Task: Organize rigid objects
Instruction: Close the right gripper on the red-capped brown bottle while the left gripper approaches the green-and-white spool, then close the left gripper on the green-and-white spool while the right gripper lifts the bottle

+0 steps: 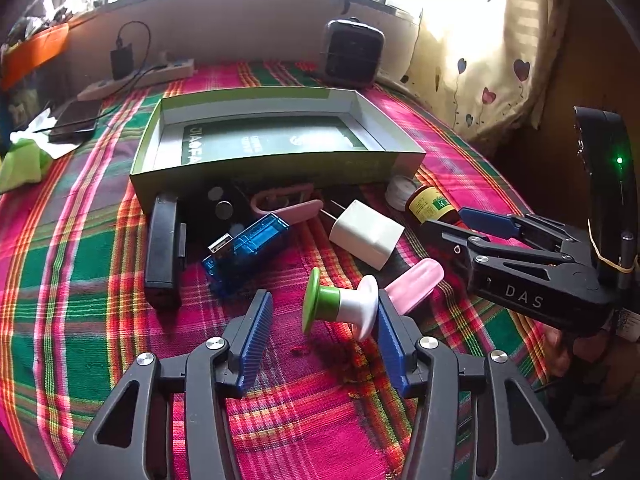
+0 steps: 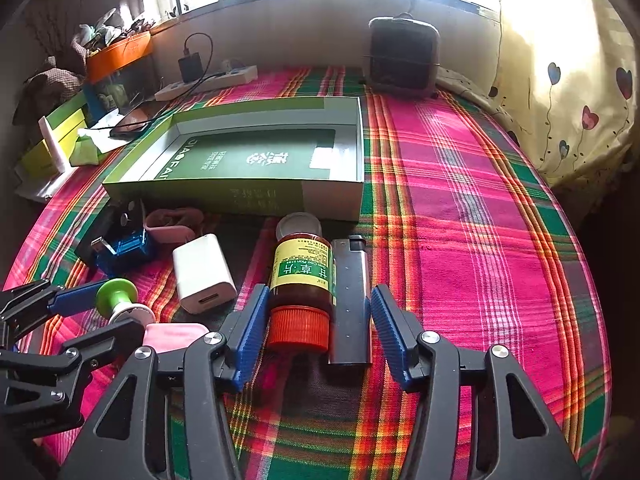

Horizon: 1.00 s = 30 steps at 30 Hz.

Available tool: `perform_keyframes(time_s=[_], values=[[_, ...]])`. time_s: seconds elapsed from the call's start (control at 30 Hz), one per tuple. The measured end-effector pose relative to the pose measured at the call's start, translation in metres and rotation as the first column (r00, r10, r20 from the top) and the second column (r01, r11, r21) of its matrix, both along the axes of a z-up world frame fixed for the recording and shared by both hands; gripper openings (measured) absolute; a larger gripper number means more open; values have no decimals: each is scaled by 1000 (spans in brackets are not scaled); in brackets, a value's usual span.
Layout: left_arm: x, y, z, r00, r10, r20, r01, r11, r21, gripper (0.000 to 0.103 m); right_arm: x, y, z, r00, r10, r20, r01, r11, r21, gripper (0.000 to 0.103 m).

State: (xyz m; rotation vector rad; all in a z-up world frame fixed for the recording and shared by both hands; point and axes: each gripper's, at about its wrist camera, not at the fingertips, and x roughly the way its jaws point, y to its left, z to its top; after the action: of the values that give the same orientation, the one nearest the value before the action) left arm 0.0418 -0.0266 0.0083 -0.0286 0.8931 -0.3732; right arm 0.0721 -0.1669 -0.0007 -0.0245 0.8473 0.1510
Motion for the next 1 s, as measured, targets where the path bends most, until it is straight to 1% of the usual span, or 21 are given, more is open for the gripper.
perform_keyframes(time_s=[0.07, 0.1, 0.17, 0.23, 0.3, 0.77, 1.0], values=[[0, -2, 0, 1000, -9, 2, 9, 1000, 2, 44, 0, 0, 0, 1000, -1, 2, 1, 1000, 1, 51], [-1, -3, 0, 1000, -12, 2, 12, 1000, 4, 42, 0, 0, 0, 1000, -2, 3, 2, 1000, 3, 44], [-1, -3, 0, 1000, -16, 2, 16, 1000, 1, 40, 0, -2, 0, 1000, -6, -2, 6, 1000, 8, 34], [-1, -4, 1, 1000, -18, 2, 18, 1000, -4, 38, 1, -3, -1, 1000, -8, -9, 8, 1000, 16, 34], [-1, -3, 1, 1000, -19, 4, 19, 1000, -6, 34, 1, -4, -1, 1000, -8, -7, 8, 1000, 22, 34], [0, 5, 2, 1000, 14, 6, -14, 1000, -23, 34, -1, -5, 1, 1000, -9, 5, 8, 999, 35, 32], [-1, 8, 10, 999, 25, 21, -25, 1000, -19, 33, -4, -3, 4, 1000, -2, 13, 2, 999, 38, 32]])
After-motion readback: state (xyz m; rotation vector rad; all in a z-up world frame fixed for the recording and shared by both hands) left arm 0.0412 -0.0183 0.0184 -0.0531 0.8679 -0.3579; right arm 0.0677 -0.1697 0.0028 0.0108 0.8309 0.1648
